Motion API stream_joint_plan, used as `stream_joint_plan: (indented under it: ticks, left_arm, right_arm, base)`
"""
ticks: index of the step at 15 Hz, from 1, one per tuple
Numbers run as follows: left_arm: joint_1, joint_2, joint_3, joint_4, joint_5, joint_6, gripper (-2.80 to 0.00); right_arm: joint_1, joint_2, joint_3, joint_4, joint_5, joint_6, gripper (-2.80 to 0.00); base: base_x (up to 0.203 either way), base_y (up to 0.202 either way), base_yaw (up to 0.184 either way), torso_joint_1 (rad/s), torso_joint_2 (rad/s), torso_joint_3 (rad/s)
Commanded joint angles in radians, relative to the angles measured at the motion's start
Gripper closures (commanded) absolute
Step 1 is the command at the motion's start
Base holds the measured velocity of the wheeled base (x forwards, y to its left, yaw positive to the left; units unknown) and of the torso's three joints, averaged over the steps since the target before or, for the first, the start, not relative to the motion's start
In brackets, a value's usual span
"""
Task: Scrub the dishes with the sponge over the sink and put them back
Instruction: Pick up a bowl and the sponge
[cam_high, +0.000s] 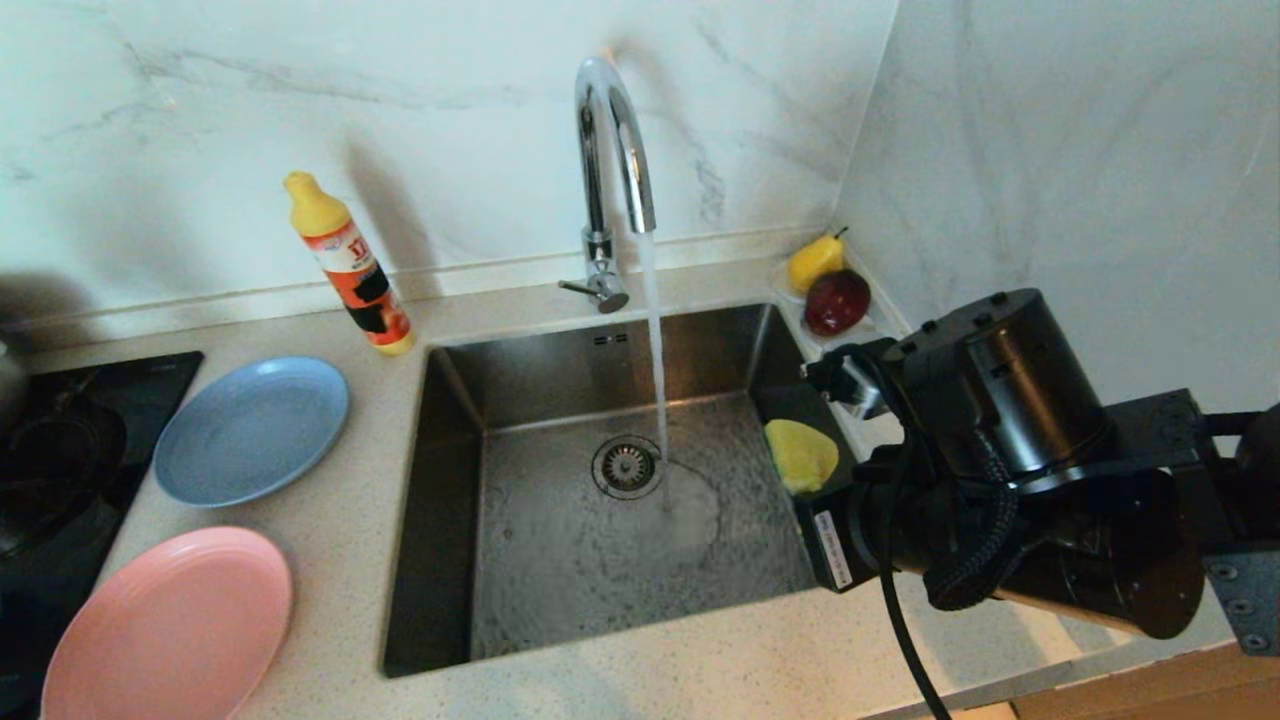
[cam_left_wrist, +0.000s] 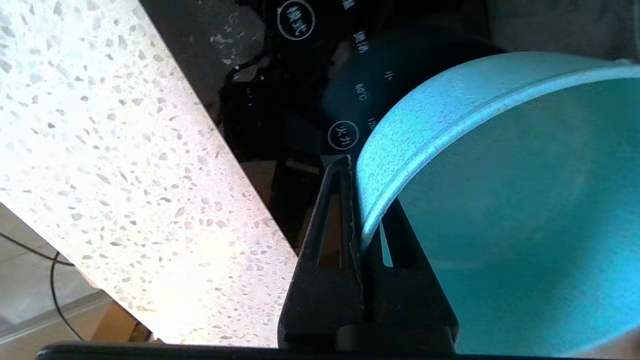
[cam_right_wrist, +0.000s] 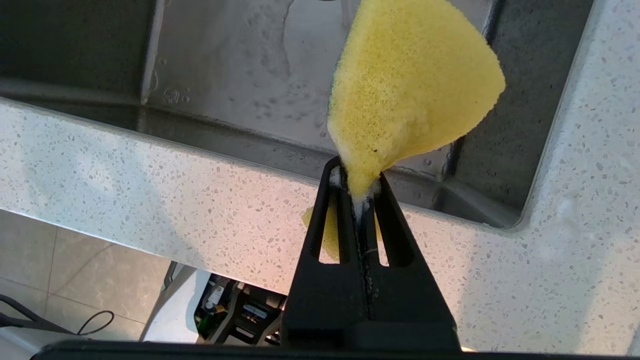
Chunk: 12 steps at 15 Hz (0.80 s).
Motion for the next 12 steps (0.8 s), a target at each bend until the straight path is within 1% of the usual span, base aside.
stream_joint_plan:
  ticks: [1,4,6,7,9,10,11,12]
  left_arm:
    - [0.001,-0.011,-0.001,0.004,-0.002,-0.003,0.0]
    - [0.001,-0.053,-0.001,0.013,-0.006,-0.006,0.0]
    - [0.0,-0.12,0.004,0.028,-0.013,-0.005,0.0]
    - [-0.001,-0.163,0.0,0.045,-0.027,-0.004,0.0]
    - [-0.013,-0.265,-0.018,0.089,-0.08,0.001,0.0]
    - [-0.033,-0.316,-0.034,0.114,-0.109,0.005,0.0]
    - [-0.074,-0.361,-0.056,0.138,-0.127,0.012,0.0]
    - [-0.13,-0.388,-0.078,0.156,-0.134,0.02,0.0]
  right_arm:
    - [0.001,0.003,0.002,0.001,-0.002,0.002,0.0]
    - [0.002,0.0,-0.004,0.002,-0.003,0.0,0.0]
    - [0.004,-0.003,-0.004,0.001,-0.003,0.0,0.0]
    - [0.006,-0.006,-0.005,-0.001,-0.003,0.001,0.0]
    - [0.011,-0.025,-0.01,-0.001,-0.002,0.0,0.0]
    - [0.011,-0.025,-0.017,-0.001,-0.002,0.0,0.0]
    - [0.011,-0.023,-0.023,-0.001,-0.003,-0.001,0.0]
    - [0.011,-0.022,-0.034,-0.001,-0.002,0.0,0.0]
  base:
    - [0.0,0.0,0.0,0.0,0.0,0.0]
    - [0.0,0.0,0.0,0.0,0.0,0.0]
    - [0.0,0.0,0.0,0.0,0.0,0.0]
    - [0.0,0.0,0.0,0.0,0.0,0.0]
    - [0.0,0.0,0.0,0.0,0.0,0.0]
    - [0.0,0.0,0.0,0.0,0.0,0.0]
    - [0.0,0.0,0.0,0.0,0.0,0.0]
    - [0.0,0.0,0.0,0.0,0.0,0.0]
